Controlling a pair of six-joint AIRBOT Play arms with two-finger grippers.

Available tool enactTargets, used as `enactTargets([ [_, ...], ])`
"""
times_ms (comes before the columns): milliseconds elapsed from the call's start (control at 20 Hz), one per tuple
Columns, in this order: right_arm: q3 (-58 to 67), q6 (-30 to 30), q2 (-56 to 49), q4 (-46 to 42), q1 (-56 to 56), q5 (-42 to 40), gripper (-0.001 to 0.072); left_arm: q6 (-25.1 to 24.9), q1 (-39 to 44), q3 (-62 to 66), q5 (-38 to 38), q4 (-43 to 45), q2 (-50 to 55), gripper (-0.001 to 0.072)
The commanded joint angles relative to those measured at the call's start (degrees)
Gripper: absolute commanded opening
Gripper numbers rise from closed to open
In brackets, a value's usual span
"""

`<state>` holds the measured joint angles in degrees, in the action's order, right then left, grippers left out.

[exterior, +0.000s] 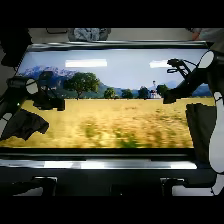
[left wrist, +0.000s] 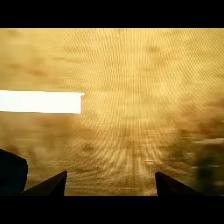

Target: Fold the shirts.

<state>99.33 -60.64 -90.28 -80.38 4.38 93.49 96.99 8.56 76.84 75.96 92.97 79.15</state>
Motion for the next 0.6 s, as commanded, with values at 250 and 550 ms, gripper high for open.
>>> enactTargets([
  [250, -0.6, -1.1, -0.6, 0.2, -0.7, 2.0, 0.0671, 0.6, 0.1, -2.1, -2.1, 0.2, -0.6, 0.0657],
  [550, -0.6, -1.1, -0.6, 0.2, -0.7, 1.9, 0.0671, 0.6, 0.1, -2.1, -2.1, 0.2, -0.6, 0.0657],
])
